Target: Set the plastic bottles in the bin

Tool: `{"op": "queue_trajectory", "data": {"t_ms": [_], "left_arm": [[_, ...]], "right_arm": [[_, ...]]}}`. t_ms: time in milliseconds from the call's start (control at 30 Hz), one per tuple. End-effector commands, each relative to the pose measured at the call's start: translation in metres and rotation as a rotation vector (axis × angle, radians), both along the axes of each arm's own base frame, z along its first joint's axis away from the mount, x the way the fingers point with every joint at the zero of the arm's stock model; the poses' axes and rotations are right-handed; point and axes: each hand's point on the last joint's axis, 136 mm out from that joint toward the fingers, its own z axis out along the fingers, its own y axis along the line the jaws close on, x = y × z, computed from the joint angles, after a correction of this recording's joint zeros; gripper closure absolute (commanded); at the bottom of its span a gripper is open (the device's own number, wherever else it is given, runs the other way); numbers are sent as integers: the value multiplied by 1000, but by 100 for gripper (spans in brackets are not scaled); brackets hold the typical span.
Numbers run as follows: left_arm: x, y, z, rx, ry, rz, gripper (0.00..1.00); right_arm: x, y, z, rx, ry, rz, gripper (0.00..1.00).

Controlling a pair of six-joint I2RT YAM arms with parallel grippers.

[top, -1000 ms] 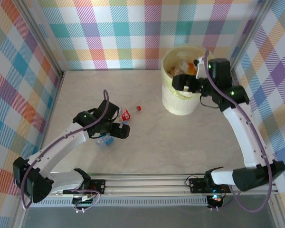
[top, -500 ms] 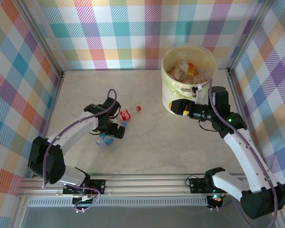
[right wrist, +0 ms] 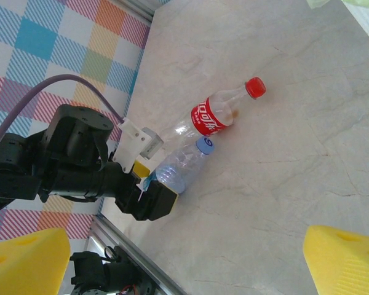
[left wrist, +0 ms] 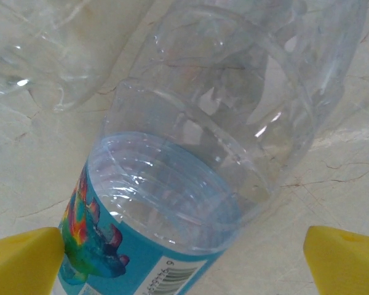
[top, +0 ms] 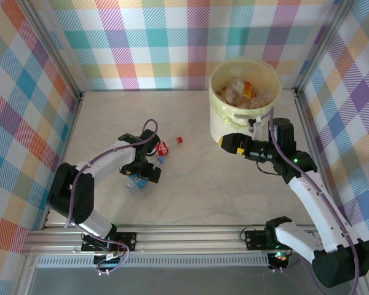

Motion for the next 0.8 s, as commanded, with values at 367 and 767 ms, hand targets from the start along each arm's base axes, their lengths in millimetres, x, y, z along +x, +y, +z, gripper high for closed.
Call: {"op": "queue_trajectory", "data": {"t_ms": [367, 767], "left_arm": [[-40, -14, -16, 57, 89, 83, 4], [-53, -30, -32, 103, 108, 67, 13]], "right_arm": [[-1, 4, 3, 33, -16, 6, 3], [-4, 4, -3, 31, -4, 7, 3]]}}
